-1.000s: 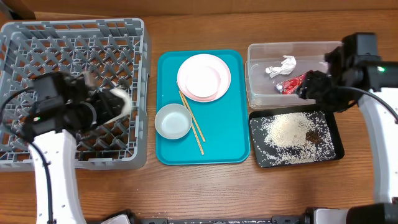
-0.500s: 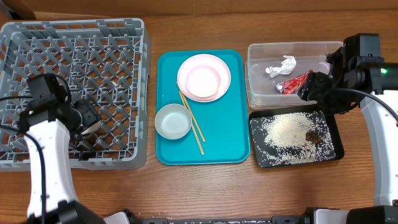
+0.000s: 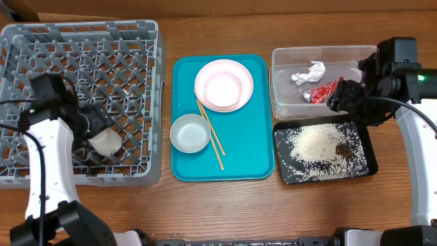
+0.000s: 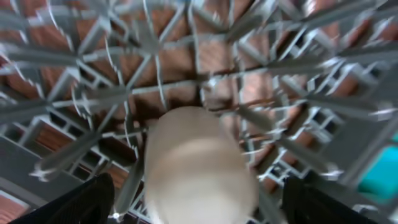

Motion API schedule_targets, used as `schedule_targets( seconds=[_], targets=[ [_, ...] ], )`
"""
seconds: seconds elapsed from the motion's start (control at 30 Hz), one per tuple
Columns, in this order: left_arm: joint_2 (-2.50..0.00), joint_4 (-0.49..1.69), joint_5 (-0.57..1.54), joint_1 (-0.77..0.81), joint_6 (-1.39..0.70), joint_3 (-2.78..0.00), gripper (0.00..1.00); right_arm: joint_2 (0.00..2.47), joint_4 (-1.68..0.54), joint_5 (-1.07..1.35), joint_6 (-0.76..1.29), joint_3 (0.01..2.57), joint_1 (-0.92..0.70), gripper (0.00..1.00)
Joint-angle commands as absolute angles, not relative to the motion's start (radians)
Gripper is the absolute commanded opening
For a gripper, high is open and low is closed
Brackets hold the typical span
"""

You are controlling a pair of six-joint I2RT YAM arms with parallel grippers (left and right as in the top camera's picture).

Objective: Sort waste into correct bins and load items into the dishwasher
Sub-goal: 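Place the white cup upside down in the dish rack with the left gripper, then move the left gripper to the white bowl on the teal tray and grasp it, then carry the white bowl into the dish rack with the left gripper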

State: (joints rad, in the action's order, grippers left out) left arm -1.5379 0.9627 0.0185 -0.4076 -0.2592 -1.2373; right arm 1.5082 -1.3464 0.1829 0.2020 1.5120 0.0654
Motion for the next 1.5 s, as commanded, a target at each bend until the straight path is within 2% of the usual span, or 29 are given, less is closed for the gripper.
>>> schedule_targets(
  seconds=[0.0,0.13,0.27,0.5,0.6,0.73,0.93,1.07,1.13,1.2,1.47],
  targets=[
    [-1.488,0.982,0.041,-0.405,-0.246,-1.327,0.88,1.501,-1.345,0.177,0.201,1.533,0.067,0.67],
    [-1.460,1.002,0.070,-0.390,-0.247,-1.336,0.89,1.501,-1.345,0.177,0.201,1.533,0.067,0.67],
    [-1.458,1.051,0.216,-0.284,-0.246,-1.332,0.84,1.501,-1.349,0.176,0.201,1.533,0.067,0.68],
    [-1.481,1.004,0.108,0.088,-0.231,-1.330,0.85,1.501,-1.375,0.123,0.202,1.533,0.068,0.75],
    [-1.522,0.988,0.009,0.237,-0.232,-1.330,0.84,1.501,-1.385,0.123,0.202,1.533,0.068,0.75],
    [-1.623,0.971,-0.020,0.397,-0.232,-1.330,0.83,1.501,-1.387,0.124,0.202,1.533,0.068,0.75],
    [-1.807,0.947,-0.033,0.501,-0.236,-1.330,0.71,1.501,-1.394,0.124,0.202,1.533,0.068,0.75],
    [-1.916,0.937,-0.032,0.517,-0.244,-1.330,0.40,1.501,-1.394,0.124,0.202,1.533,0.068,0.75],
    [-1.929,0.938,-0.033,0.517,-0.244,-1.330,0.20,1.501,-1.394,0.125,0.202,1.533,0.068,0.75],
    [-1.927,0.938,-0.034,0.516,-0.244,-1.335,0.06,1.501,-1.394,0.125,0.202,1.533,0.068,0.75],
    [-1.866,1.051,-0.036,0.484,-0.234,-1.468,0.04,1.501,-1.398,0.124,0.202,1.533,0.068,0.75]
  ],
)
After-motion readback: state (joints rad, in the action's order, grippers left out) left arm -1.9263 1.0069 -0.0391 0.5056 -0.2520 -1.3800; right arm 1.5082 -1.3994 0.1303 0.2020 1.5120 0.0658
